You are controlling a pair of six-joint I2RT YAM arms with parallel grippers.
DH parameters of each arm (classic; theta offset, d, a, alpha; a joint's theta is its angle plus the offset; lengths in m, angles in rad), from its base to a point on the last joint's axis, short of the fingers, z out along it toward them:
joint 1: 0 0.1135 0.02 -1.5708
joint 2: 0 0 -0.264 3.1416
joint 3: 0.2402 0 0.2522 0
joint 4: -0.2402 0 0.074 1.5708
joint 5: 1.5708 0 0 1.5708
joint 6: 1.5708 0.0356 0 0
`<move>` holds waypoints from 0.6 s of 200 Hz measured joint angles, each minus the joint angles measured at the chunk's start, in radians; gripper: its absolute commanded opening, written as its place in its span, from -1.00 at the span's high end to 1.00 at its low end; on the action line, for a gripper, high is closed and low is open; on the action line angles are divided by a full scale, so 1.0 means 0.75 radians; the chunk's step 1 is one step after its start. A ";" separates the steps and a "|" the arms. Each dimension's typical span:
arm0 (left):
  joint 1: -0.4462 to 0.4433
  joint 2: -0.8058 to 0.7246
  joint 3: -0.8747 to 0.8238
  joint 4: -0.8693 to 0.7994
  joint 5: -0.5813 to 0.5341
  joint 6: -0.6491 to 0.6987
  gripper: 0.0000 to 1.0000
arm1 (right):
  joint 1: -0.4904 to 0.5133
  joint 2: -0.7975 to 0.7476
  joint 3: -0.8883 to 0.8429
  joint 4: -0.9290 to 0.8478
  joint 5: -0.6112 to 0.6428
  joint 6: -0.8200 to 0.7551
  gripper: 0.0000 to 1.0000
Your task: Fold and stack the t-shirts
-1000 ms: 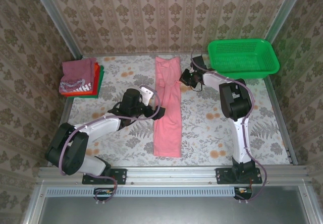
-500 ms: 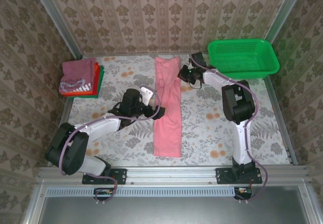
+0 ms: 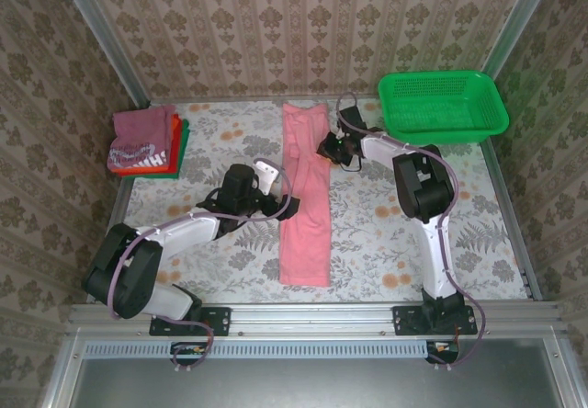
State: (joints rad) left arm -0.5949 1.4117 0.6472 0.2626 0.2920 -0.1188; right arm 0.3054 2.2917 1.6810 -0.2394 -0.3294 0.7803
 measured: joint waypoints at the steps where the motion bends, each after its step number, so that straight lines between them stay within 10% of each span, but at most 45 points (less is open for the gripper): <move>1: -0.001 0.000 0.000 0.001 -0.001 0.000 -1.00 | -0.001 0.000 0.000 0.001 0.001 -0.004 0.22; 120: 0.233 -0.099 -0.022 -0.028 -0.010 -0.038 -0.99 | 0.105 -0.718 -0.676 0.156 0.116 -0.527 -0.99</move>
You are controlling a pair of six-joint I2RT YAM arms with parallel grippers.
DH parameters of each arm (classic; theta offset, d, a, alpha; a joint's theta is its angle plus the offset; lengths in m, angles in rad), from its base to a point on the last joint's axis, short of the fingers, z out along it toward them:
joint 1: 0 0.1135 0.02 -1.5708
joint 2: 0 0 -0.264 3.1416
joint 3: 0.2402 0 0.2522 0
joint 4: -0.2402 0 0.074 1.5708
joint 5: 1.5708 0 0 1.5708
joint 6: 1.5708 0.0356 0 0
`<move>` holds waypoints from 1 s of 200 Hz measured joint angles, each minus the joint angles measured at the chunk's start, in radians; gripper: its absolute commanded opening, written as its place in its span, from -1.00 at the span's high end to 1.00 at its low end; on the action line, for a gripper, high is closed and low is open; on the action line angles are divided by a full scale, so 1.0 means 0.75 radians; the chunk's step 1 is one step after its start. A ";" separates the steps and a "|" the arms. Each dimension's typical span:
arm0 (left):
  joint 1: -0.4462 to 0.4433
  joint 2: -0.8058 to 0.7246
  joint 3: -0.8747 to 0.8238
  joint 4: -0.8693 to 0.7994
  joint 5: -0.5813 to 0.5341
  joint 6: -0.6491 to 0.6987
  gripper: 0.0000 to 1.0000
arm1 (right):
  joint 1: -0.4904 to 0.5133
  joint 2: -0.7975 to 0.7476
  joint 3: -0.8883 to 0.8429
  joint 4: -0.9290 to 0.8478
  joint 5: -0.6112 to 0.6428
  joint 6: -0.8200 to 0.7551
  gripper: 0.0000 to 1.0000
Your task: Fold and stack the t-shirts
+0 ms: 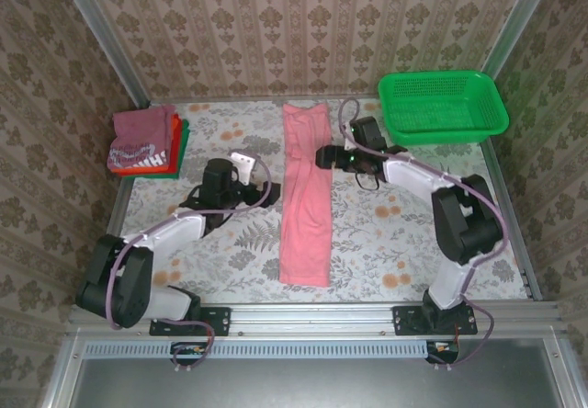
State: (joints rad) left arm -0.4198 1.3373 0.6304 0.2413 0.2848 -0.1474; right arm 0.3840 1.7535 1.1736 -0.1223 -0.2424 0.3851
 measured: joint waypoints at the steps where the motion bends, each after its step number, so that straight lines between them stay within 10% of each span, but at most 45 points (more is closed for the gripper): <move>1: 0.004 -0.002 0.001 -0.003 0.002 0.003 -0.99 | 0.004 -0.006 -0.006 0.001 0.004 -0.006 -1.00; 83: 0.171 -0.270 0.057 -0.226 0.095 0.328 -1.00 | 0.396 -0.091 -0.254 -0.066 0.082 -0.690 -0.91; 200: 0.178 -0.355 -0.014 -0.254 0.083 0.378 -1.00 | 0.249 0.431 0.303 -0.196 0.189 -0.869 -0.92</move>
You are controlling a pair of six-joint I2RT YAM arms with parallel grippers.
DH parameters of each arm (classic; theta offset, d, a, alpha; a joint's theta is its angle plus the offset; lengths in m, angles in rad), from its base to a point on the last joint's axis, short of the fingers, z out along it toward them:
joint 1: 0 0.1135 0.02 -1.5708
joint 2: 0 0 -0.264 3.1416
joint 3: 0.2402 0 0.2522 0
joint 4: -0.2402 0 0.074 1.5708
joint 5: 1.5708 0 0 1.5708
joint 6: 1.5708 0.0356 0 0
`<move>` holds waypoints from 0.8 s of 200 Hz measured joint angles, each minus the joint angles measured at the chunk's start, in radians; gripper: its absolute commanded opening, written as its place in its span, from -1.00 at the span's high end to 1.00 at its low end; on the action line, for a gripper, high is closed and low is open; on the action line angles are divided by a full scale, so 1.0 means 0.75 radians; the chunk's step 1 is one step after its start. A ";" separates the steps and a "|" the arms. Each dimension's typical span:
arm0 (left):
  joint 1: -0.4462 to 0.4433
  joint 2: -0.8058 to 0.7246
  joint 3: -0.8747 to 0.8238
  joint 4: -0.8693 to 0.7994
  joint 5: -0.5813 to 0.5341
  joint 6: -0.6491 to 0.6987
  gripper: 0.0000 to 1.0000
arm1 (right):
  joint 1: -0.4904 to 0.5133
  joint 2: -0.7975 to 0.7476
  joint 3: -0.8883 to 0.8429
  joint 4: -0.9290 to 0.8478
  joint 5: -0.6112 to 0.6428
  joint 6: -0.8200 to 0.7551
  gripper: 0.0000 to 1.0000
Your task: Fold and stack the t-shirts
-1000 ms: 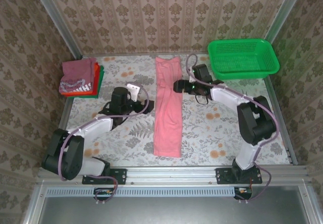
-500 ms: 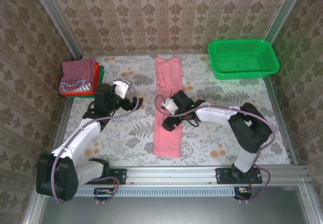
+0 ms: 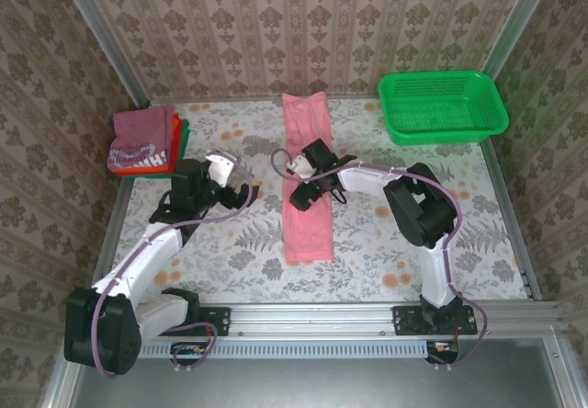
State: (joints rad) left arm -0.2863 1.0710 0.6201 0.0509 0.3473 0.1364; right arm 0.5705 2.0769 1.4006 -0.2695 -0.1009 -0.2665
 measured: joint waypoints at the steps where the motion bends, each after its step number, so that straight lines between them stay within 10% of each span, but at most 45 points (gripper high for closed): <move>1: 0.000 0.000 0.000 0.000 0.000 -0.001 -1.00 | -0.002 0.001 0.002 0.000 0.001 -0.001 -0.93; 114: -0.019 -0.152 0.114 -0.414 0.264 0.346 -1.00 | 0.164 -0.742 -0.627 0.009 -0.127 -0.372 -0.95; 160: 0.060 -0.262 0.116 -0.598 0.416 0.496 -0.99 | 0.391 -0.694 -0.665 -0.023 -0.126 -0.433 -0.40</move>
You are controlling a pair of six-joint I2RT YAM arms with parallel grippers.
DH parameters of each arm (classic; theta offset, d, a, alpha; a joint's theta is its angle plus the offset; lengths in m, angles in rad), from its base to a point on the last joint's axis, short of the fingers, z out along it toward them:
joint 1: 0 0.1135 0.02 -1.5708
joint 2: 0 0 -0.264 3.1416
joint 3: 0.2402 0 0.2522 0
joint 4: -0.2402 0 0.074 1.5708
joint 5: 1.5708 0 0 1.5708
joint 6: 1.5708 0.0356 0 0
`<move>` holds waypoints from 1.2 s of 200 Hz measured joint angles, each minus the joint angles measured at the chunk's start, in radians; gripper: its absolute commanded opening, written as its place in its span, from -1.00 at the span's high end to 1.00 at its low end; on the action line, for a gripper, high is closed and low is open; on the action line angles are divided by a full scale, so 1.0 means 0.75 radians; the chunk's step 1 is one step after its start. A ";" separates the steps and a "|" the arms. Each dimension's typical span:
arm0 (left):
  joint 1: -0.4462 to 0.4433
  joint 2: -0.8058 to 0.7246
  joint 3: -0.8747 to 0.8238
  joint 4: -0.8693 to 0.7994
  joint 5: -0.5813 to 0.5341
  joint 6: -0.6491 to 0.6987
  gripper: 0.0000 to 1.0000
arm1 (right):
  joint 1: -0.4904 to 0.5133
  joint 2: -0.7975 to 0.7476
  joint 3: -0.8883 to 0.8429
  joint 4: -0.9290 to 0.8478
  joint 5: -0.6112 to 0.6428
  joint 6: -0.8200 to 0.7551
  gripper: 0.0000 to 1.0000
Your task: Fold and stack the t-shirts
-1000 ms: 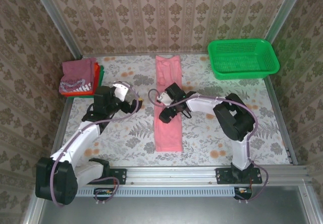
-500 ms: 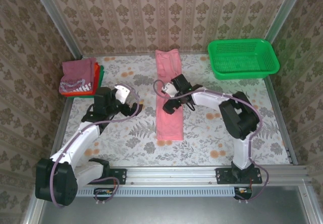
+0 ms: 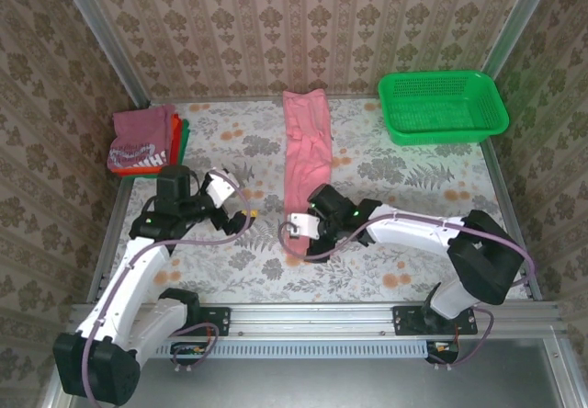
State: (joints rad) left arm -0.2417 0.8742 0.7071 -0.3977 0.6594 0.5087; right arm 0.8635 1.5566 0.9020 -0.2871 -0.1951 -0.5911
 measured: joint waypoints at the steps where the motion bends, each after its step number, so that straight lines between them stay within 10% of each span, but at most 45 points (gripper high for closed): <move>1: 0.002 -0.001 -0.001 -0.001 0.001 0.001 -0.99 | 0.002 0.002 0.000 0.000 0.000 0.000 -0.39; 38: 0.028 -0.010 -0.061 -0.014 0.027 0.021 -1.00 | 0.018 0.109 0.001 0.008 0.038 -0.020 0.06; 147: 0.054 -0.030 -0.094 -0.018 0.030 0.041 -1.00 | 0.034 0.293 0.157 -0.122 0.137 -0.116 -0.02; 196: 0.056 -0.029 -0.099 -0.005 0.030 0.041 -1.00 | 0.042 0.300 0.173 -0.162 0.143 -0.127 0.99; 240: 0.061 -0.027 -0.099 0.000 0.044 0.074 -1.00 | 0.042 0.263 0.173 -0.233 0.123 -0.124 1.00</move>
State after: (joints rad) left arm -0.1963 0.8536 0.6327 -0.3977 0.6922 0.5644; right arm 0.8948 1.7542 1.0317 -0.4618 -0.1028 -0.6838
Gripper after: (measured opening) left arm 0.997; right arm 0.051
